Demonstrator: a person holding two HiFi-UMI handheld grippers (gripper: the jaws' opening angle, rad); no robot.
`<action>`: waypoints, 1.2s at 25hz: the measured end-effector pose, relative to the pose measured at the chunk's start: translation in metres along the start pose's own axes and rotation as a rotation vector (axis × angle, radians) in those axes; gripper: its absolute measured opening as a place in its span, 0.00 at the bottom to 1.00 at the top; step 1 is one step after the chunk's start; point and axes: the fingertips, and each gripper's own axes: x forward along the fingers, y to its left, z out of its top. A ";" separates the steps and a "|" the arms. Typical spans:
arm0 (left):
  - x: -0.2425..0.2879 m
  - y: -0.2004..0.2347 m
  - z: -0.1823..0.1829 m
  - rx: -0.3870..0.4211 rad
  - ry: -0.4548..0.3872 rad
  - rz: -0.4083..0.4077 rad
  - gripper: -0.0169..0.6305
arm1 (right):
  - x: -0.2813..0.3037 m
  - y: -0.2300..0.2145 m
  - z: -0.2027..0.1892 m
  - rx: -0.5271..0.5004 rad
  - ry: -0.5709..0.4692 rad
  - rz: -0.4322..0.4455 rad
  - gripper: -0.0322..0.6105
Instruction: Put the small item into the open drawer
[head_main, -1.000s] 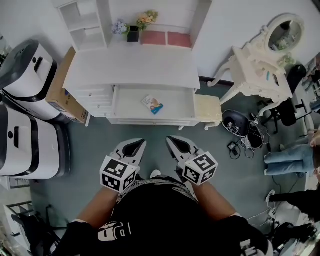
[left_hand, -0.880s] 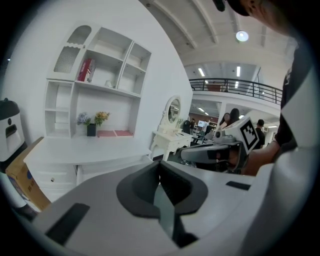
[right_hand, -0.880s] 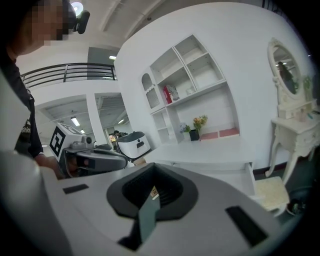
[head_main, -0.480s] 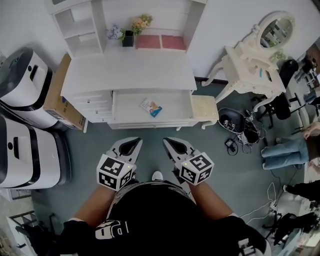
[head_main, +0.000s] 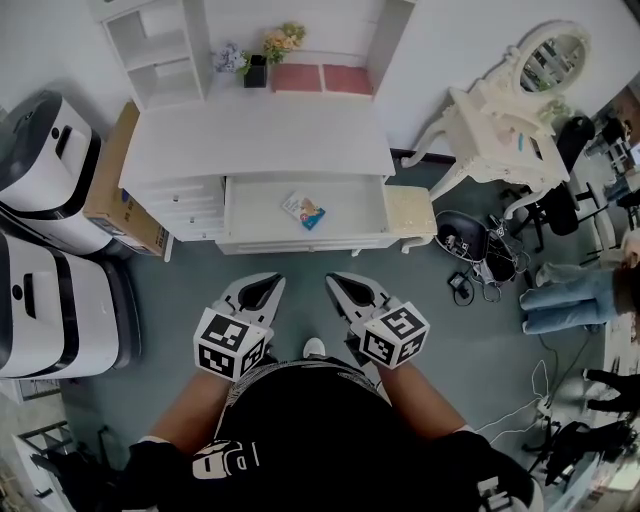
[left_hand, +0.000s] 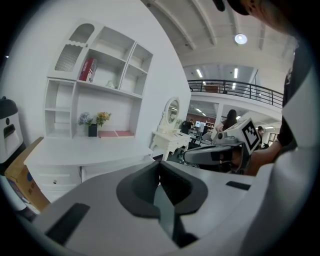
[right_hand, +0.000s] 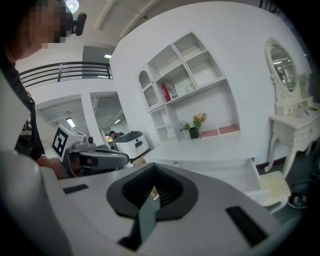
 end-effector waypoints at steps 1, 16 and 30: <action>0.000 0.001 0.001 -0.002 -0.004 0.001 0.05 | 0.000 0.000 0.001 -0.002 0.000 -0.001 0.06; 0.002 0.002 -0.001 -0.003 0.008 -0.014 0.05 | 0.007 -0.002 -0.004 0.004 0.013 -0.011 0.06; -0.002 0.002 -0.006 -0.007 0.016 -0.018 0.05 | 0.007 0.001 -0.009 0.002 0.025 -0.021 0.06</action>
